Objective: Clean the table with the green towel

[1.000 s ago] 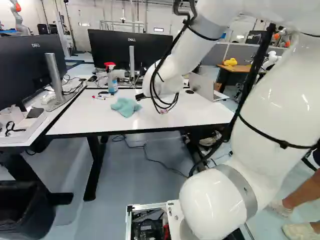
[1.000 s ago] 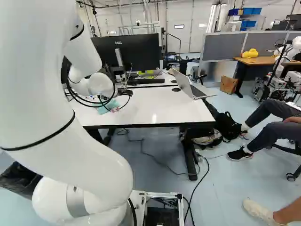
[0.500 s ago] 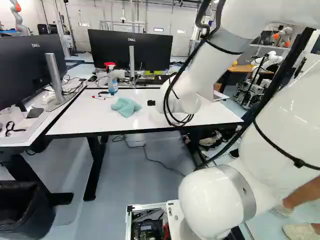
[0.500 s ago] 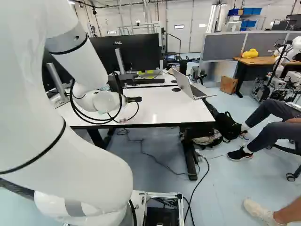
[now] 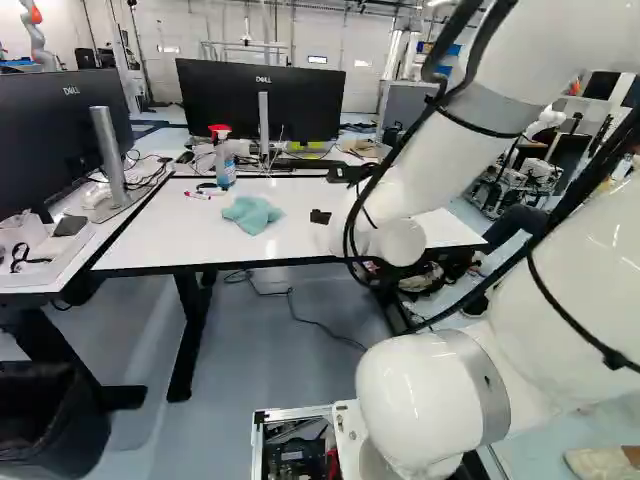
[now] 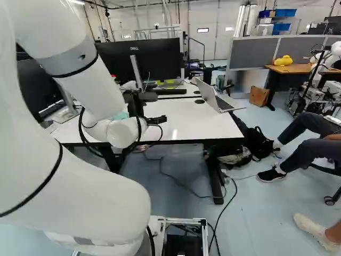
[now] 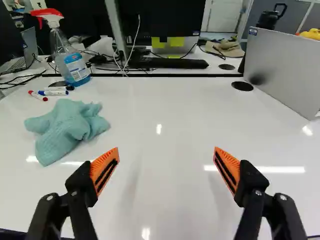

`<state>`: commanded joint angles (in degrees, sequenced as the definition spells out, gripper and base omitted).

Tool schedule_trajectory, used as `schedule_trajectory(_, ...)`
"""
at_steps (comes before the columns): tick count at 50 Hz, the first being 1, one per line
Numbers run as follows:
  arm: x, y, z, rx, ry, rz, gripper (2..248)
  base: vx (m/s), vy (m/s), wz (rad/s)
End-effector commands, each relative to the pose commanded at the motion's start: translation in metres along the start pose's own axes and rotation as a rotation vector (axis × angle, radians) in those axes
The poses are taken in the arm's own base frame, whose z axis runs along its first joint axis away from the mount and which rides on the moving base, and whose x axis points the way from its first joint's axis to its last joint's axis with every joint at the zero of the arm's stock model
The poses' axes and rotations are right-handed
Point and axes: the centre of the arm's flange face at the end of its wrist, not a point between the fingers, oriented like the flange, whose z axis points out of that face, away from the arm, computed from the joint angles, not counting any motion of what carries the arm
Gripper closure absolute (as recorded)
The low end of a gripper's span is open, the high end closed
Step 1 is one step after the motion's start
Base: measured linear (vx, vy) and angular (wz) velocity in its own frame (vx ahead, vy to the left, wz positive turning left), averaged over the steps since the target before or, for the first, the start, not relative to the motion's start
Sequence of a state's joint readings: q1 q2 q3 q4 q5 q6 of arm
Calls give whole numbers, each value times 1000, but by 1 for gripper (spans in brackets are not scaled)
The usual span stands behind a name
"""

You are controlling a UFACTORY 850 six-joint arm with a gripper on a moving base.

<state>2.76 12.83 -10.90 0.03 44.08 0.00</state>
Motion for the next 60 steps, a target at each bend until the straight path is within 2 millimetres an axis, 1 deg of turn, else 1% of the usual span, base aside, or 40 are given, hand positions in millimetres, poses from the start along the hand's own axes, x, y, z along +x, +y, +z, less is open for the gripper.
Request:
schedule_trajectory(15,-16,8,-16,-26,32,10,3,0,0,0)
schedule_trajectory(28,-24,12,-24,-39,49,15,3,0,0,0)
schedule_trajectory(60,-27,13,-27,-45,56,17,3,0,0,0)
